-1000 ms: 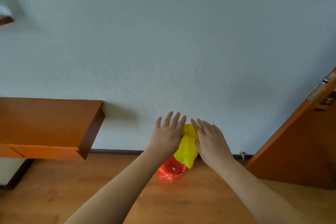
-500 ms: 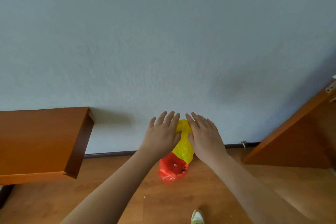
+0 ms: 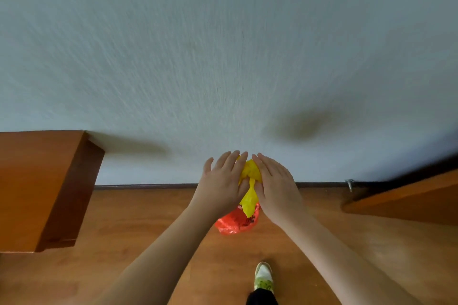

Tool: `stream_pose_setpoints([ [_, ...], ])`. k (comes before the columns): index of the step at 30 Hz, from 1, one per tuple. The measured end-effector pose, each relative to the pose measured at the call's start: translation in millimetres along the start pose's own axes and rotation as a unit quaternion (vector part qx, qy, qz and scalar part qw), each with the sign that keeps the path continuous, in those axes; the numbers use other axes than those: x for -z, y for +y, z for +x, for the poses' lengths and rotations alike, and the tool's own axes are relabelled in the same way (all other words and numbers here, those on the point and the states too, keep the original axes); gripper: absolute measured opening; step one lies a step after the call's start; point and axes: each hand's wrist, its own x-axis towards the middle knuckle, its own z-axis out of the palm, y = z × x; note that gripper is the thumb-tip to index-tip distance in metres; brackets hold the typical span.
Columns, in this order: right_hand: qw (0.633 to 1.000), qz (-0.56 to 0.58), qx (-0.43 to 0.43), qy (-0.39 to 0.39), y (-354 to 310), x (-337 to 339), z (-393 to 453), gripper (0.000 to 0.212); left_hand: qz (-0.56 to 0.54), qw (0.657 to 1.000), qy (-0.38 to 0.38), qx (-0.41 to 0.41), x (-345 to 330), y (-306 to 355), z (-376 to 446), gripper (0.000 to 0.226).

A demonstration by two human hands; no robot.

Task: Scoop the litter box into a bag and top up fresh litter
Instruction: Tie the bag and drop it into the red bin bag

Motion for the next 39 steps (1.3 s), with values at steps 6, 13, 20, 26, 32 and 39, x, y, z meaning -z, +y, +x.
stream_pose_setpoints([
  [6, 1.000, 0.017, -0.010, -0.007, 37.6, -80.3, 32.6, 0.055, -0.006, 1.000, -0.020, 0.011, -79.2, -28.0, 40.2, 0.058],
  [13, 1.000, -0.004, -0.013, -0.011, 82.4, -215.0, 50.3, 0.057, 0.025, 0.999, -0.023, -0.016, -207.7, -72.5, 67.2, 0.058],
  [20, 1.000, -0.024, -0.001, -0.016, 127.4, -369.3, 54.9, 0.057, 0.067, 0.996, 0.007, -0.061, -360.0, -120.6, 80.8, 0.064],
  [26, 0.999, -0.015, -0.012, -0.044, 170.6, -483.3, 53.0, 0.060, 0.064, 0.997, -0.011, -0.046, -479.1, -150.0, 89.7, 0.056],
  [32, 0.998, -0.020, 0.005, -0.052, 200.5, -557.4, 58.7, 0.061, 0.089, 0.994, -0.009, -0.063, -555.6, -170.9, 103.5, 0.057],
  [39, 0.991, -0.125, 0.007, -0.055, 212.4, -604.2, 62.5, 0.060, 0.129, 0.987, -0.010, -0.093, -604.8, -186.8, 115.7, 0.053],
])
